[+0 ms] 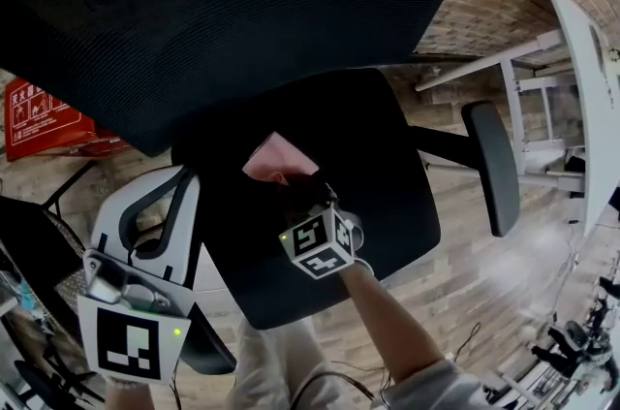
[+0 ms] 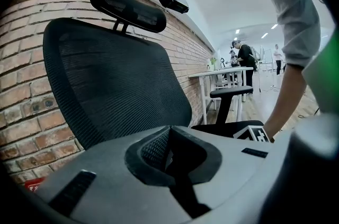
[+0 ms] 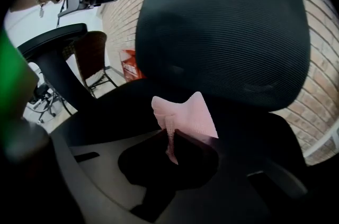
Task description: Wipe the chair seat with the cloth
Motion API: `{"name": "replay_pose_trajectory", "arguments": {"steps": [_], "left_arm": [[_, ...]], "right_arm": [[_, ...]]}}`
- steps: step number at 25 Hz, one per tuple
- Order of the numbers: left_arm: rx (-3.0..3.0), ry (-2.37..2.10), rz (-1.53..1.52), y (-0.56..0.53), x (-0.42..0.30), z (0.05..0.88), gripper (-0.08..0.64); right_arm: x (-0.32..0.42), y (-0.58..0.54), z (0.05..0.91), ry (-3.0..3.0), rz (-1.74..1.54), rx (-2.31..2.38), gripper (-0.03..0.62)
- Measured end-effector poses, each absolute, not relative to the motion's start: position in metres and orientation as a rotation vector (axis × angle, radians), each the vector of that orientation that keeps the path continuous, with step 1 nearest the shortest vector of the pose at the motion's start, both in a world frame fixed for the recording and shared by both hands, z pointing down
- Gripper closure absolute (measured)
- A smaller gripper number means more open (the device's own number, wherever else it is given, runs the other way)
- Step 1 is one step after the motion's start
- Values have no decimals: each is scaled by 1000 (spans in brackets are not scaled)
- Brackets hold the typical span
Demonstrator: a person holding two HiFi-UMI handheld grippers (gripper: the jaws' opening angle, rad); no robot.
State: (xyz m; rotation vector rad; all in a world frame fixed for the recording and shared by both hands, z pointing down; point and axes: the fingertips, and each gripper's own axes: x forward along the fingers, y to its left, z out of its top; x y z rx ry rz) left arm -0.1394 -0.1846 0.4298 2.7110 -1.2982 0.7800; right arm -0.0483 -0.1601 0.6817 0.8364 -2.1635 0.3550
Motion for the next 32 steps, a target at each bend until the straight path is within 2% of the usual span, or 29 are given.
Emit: {"name": "replay_pose_trajectory", "arguments": {"steps": [14, 20, 26, 32], "left_arm": [[2777, -1183, 811, -186, -104, 442, 541], [2788, -1157, 806, -181, -92, 446, 541], [2791, -1162, 805, -179, -89, 441, 541], [2793, -1189, 814, -175, -96, 438, 541]], "right_arm": [[121, -200, 678, -1908, 368, 1202, 537], [172, -205, 667, -1831, 381, 1317, 537], [188, -205, 662, -1810, 394, 1328, 537], [162, -195, 669, -1854, 409, 1268, 537]]}}
